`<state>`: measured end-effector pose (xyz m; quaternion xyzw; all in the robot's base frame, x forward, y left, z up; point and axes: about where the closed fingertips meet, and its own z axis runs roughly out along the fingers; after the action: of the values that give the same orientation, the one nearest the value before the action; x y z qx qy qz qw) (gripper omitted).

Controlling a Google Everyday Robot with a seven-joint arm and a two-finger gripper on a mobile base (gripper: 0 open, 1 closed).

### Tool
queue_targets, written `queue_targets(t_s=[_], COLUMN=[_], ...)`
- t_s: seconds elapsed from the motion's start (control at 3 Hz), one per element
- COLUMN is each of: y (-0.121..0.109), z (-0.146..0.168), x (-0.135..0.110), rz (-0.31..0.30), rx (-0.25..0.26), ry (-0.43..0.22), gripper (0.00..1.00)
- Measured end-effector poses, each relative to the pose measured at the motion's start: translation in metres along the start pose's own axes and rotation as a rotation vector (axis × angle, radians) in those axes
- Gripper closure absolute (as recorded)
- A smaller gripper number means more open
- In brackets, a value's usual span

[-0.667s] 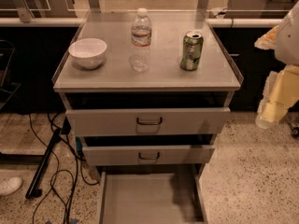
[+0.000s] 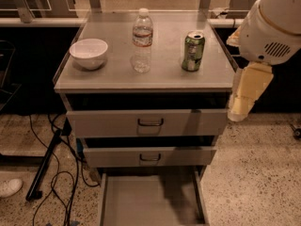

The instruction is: Place water bottle into bottom drawer

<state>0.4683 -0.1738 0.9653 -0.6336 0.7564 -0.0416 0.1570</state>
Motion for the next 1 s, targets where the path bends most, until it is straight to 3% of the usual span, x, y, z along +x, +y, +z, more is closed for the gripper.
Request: queue_targets(t_s=[0.33, 1.0], y=[0.000, -0.020], z=[0.000, 0.034], x=[0.000, -0.033], rz=[0.000, 0.073], rx=[0.000, -0.112], ry=[0.000, -0.167], gripper=[0.00, 0.00])
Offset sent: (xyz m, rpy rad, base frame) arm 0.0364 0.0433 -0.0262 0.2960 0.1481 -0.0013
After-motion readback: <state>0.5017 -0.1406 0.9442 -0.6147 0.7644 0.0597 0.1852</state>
